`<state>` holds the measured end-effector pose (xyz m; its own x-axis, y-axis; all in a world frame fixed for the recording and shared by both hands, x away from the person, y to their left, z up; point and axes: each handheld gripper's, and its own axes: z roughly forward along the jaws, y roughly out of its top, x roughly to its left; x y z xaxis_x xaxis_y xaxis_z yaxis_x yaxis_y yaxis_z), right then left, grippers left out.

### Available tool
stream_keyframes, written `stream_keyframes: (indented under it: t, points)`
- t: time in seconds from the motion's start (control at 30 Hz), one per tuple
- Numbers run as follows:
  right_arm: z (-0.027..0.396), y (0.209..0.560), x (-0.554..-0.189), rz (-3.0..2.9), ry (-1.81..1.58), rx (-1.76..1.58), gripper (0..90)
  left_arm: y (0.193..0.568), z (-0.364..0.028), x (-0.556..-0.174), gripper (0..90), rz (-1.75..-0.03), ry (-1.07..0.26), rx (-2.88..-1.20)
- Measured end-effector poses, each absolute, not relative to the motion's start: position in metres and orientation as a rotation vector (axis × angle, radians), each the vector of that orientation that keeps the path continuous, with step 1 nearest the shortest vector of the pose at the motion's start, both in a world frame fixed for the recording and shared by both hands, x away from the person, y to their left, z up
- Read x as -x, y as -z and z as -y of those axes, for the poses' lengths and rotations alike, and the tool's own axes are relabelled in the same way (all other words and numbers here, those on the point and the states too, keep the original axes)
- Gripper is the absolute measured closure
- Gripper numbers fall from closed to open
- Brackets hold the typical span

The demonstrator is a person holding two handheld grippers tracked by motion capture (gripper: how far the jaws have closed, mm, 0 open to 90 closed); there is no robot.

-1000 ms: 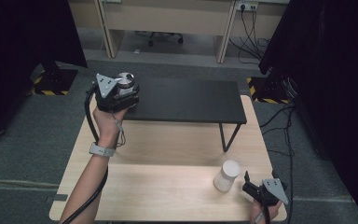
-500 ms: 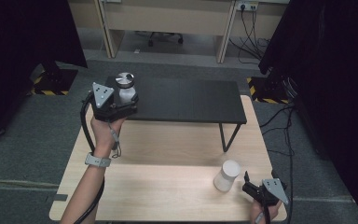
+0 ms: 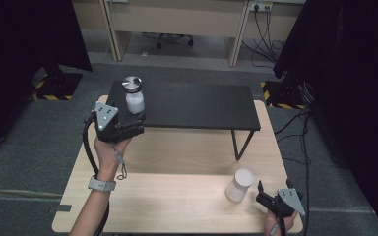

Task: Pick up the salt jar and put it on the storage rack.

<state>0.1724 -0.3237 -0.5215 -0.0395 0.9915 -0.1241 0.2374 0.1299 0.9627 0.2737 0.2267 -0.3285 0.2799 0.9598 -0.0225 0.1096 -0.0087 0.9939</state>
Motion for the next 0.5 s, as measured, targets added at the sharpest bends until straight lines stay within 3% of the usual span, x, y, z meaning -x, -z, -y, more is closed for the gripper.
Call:
stream_keyframes:
  t: [0.5]
  points:
    - [0.325, 0.522, -0.172, -1.463, -1.017, -1.268, 0.2, 0.362, -0.232, -0.254, 0.0, -1.065, -0.935, -1.407]
